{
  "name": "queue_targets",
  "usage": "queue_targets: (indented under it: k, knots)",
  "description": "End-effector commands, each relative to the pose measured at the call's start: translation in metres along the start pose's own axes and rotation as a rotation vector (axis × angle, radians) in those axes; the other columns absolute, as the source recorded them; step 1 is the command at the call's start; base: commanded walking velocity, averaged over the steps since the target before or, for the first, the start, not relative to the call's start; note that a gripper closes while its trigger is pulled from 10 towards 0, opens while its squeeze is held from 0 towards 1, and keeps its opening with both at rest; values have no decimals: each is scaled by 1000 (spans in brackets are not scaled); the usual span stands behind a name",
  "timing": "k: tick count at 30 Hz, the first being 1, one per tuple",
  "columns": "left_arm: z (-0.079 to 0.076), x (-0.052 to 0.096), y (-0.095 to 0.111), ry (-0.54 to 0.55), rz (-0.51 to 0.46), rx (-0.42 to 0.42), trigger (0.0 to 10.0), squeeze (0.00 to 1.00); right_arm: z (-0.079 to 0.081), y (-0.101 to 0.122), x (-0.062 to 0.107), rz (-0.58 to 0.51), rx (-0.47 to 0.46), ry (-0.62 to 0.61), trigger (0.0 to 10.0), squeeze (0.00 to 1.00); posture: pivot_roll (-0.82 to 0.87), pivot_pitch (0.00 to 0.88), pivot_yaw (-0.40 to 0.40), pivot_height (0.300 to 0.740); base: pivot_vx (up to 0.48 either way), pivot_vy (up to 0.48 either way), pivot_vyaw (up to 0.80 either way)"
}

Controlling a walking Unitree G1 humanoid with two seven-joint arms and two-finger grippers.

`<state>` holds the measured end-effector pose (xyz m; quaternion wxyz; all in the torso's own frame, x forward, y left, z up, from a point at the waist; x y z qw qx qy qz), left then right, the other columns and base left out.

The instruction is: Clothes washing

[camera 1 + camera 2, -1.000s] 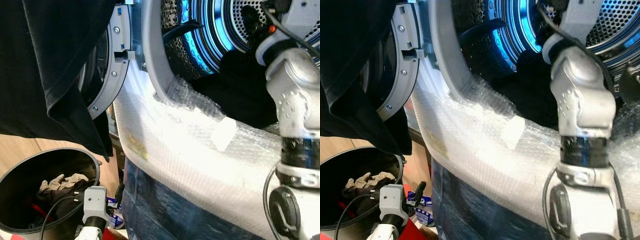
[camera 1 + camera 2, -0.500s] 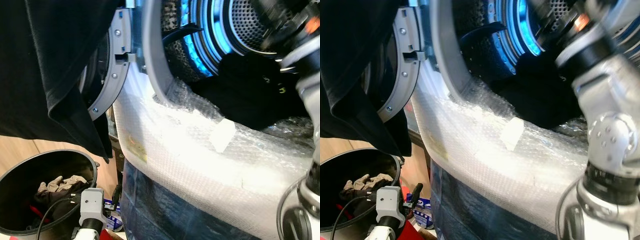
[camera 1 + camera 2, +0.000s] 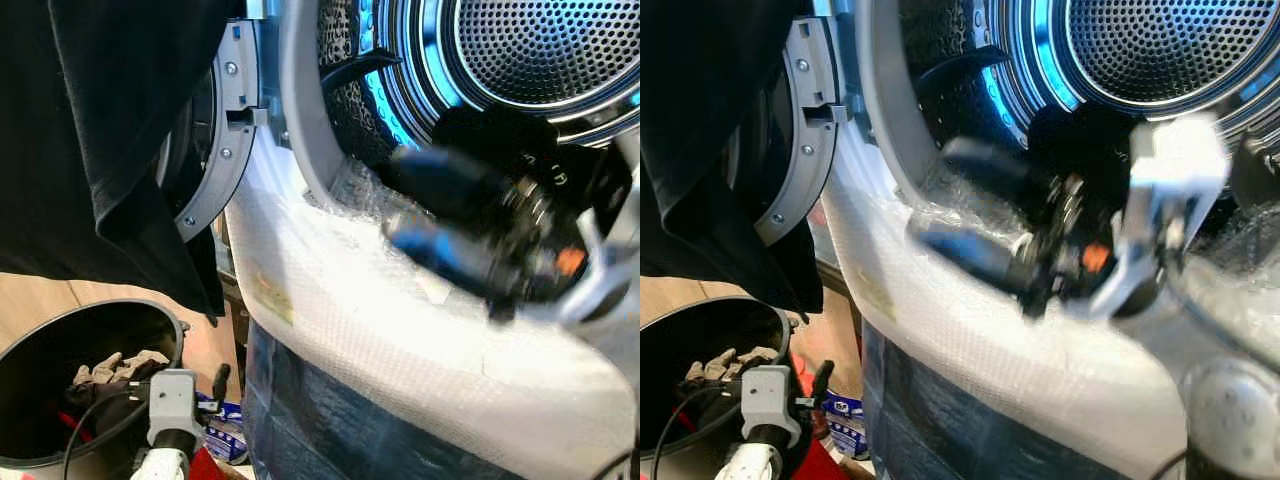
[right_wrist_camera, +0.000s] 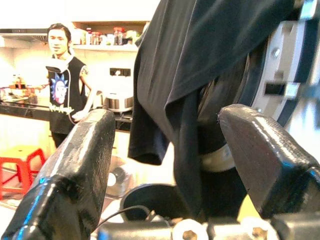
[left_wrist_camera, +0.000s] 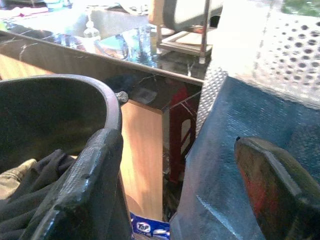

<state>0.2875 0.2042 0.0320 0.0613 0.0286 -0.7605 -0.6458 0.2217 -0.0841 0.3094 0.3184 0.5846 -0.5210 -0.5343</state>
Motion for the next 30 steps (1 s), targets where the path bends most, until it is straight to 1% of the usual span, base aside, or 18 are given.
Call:
queue_targets:
  k: [1, 2, 3, 5, 6, 8, 9, 11, 12, 14, 16, 18, 20, 22, 26, 28, 29, 30]
  knots:
    - [20, 11, -21, 94, 100, 21, 10000, 0, 12, -1, -2, 7, -29, 46, 10000, 0, -79, 0, -45, 740, 0, 0, 0]
    - [20, 11, -21, 94, 100, 21, 10000, 0, 12, -1, -2, 7, -29, 46, 10000, 0, -79, 0, -45, 740, 0, 0, 0]
    - [22, 11, -21, 110, 99, 27, 10000, 0, 22, -12, 0, -23, -164, 51, 10000, 0, -90, 0, -48, 740, 0, 0, 0]
    - [22, 11, -21, 110, 99, 27, 10000, 0, 22, -12, 0, -23, -164, 51, 10000, 0, -90, 0, -48, 740, 0, 0, 0]
    - [26, 12, -21, 128, 99, 33, 10000, 0, 33, -25, 3, -26, -285, 57, 10000, 0, -88, 0, -51, 740, 0, 0, 0]
    - [26, 12, -21, 128, 99, 33, 10000, 0, 33, -25, 3, -26, -285, 57, 10000, 0, -88, 0, -51, 740, 0, 0, 0]
    - [29, 12, -21, 147, 94, 39, 10000, 0, 44, -44, 9, 16, -375, 51, 10000, 0, -91, 0, -54, 740, 0, 0, 0]
    - [29, 12, -21, 147, 94, 39, 10000, 0, 44, -44, 9, 16, -375, 51, 10000, 0, -91, 0, -54, 740, 0, 0, 0]
    - [31, 12, -19, 164, 85, 45, 10000, 0, 50, -63, 16, 57, -454, 14, 10000, 0, -87, 0, -60, 740, 0, 0, 0]
    - [32, 13, -17, 182, 74, 52, 10000, 0, 41, -133, 51, 220, -607, -214, 10000, 0, -82, 0, -63, 740, 0, 0, 0]
    - [32, 13, -17, 182, 74, 52, 10000, 0, 41, -133, 51, 220, -607, -214, 10000, 0, -82, 0, -63, 740, 0, 0, 0]
    - [33, 14, -14, 187, 59, 57, 10000, 0, 41, -222, 110, 545, -658, -504, 10000, 0, -69, 0, -68, 740, 0, 0, 0]
    - [28, 13, -10, 162, 42, 67, 10000, 0, 46, -272, 156, 797, -646, -682, 10000, 0, -65, 0, -68, 740, 0, 0, 0]
    - [23, 11, -8, 131, 34, 70, 10000, 0, 54, -288, 171, 883, -661, -728, 10000, 0, -64, 0, -66, 740, 0, 0, 0]
    - [16, 11, -6, 93, 26, 65, 10000, 0, 70, -296, 174, 885, -722, -705, 10000, 0, -46, 0, -64, 740, 0, 0, 0]
    - [15, 11, -5, 82, 24, 64, 10000, 0, 95, -293, 171, 819, -835, -619, 10000, 0, -45, 0, -59, 740, 0, 0, 0]
    - [15, 11, -5, 82, 24, 64, 10000, 0, 95, -293, 171, 819, -835, -619, 10000, 0, -45, 0, -59, 740, 0, 0, 0]
    - [15, 12, -5, 75, 25, 58, 10000, 0, 111, -295, 180, 849, -884, -590, 10000, 0, -45, 0, -58, 740, 0, 0, 0]
Point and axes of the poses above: a point about 5 cm out from each wrist's last joint towards the gripper, its own x axis pointing back from the gripper into the wrist, its own y axis along the axis of the wrist's last joint, z = x × y, the point moved 4 cm from there along -x, pointing out of the wrist towards the gripper, and after that the axes turned 11 degrees about x, right-handed, at the moved point
